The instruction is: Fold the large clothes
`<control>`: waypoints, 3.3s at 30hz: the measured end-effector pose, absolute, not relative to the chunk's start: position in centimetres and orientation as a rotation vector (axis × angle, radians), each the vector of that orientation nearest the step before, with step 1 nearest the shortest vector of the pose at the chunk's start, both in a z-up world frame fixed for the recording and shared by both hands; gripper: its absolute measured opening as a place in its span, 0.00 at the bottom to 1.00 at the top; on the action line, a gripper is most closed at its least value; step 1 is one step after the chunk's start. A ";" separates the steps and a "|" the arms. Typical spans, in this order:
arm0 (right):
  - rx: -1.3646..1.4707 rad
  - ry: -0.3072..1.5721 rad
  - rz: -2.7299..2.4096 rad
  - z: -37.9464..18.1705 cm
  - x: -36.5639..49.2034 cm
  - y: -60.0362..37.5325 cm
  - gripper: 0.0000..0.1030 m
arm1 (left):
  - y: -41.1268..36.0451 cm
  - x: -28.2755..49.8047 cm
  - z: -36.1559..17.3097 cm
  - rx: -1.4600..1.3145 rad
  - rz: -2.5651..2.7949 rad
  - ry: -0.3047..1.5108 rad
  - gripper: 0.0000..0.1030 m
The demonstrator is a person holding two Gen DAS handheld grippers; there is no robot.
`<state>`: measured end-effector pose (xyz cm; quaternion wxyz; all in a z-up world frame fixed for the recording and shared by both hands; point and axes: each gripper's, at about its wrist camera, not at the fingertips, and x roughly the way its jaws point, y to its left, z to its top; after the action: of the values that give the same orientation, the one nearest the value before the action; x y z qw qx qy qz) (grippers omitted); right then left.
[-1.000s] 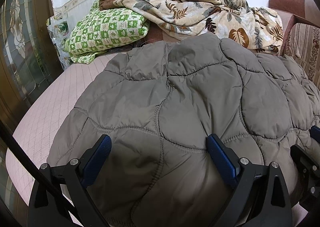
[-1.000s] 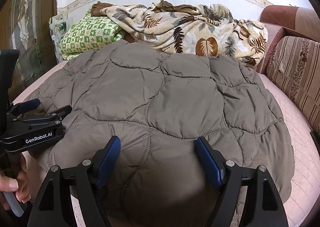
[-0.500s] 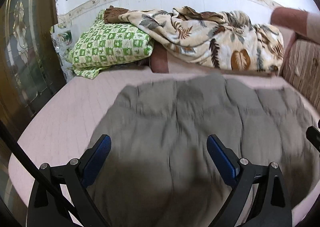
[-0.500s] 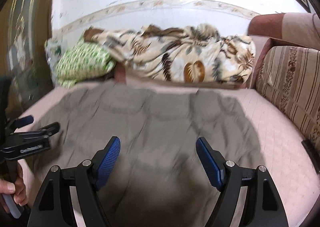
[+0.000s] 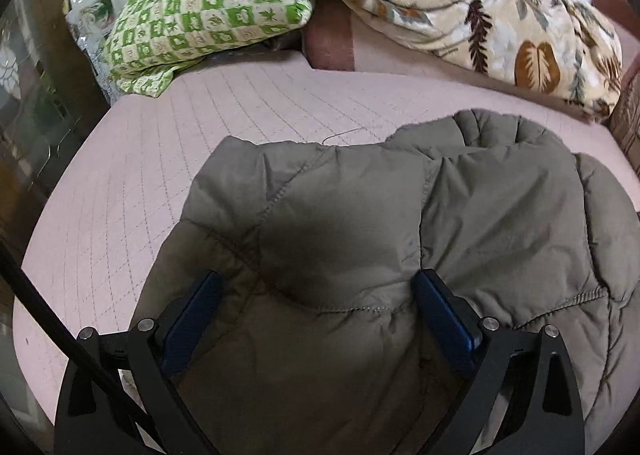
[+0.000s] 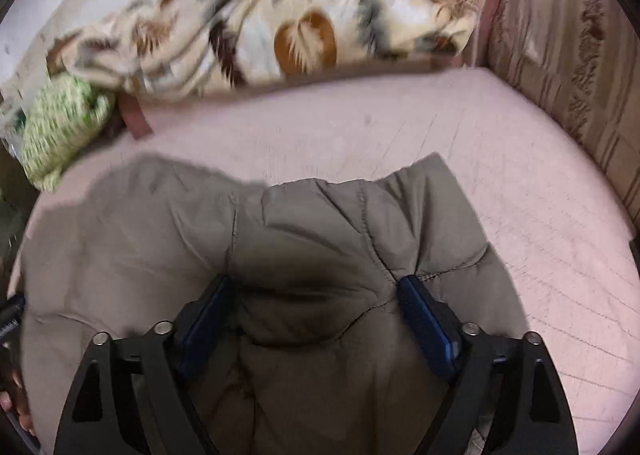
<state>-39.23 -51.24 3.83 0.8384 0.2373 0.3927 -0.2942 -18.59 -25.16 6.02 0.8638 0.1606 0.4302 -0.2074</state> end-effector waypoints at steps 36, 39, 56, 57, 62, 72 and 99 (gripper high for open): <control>0.084 0.292 -0.562 9.8 -61.2 -22.4 0.99 | -8.7 -47.2 10.8 0.243 -0.580 0.502 0.99; 0.094 0.319 -0.538 9.2 -60.4 -22.4 0.99 | -9.4 -47.1 10.5 0.270 -0.570 0.508 0.99; 0.127 0.406 -0.523 7.7 -59.0 -23.1 0.99 | -9.7 -45.5 9.6 0.257 -0.572 0.573 0.99; 0.119 0.409 -0.520 7.7 -58.9 -23.0 0.99 | -9.7 -45.3 9.5 0.254 -0.571 0.580 0.99; 0.108 0.420 -0.512 7.6 -58.8 -22.8 0.99 | -9.5 -44.9 9.2 0.246 -0.568 0.603 0.99; 0.108 0.430 -0.511 7.4 -58.8 -22.9 0.99 | -9.6 -44.6 8.9 0.249 -0.561 0.626 0.99; 0.116 0.445 -0.518 6.9 -59.0 -23.0 0.99 | -10.0 -44.4 9.2 0.276 -0.548 0.639 0.99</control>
<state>-58.99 -23.02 6.87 0.9406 0.0569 0.2179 -0.2540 -44.36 -9.98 9.24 0.9035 0.1337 0.3091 -0.2650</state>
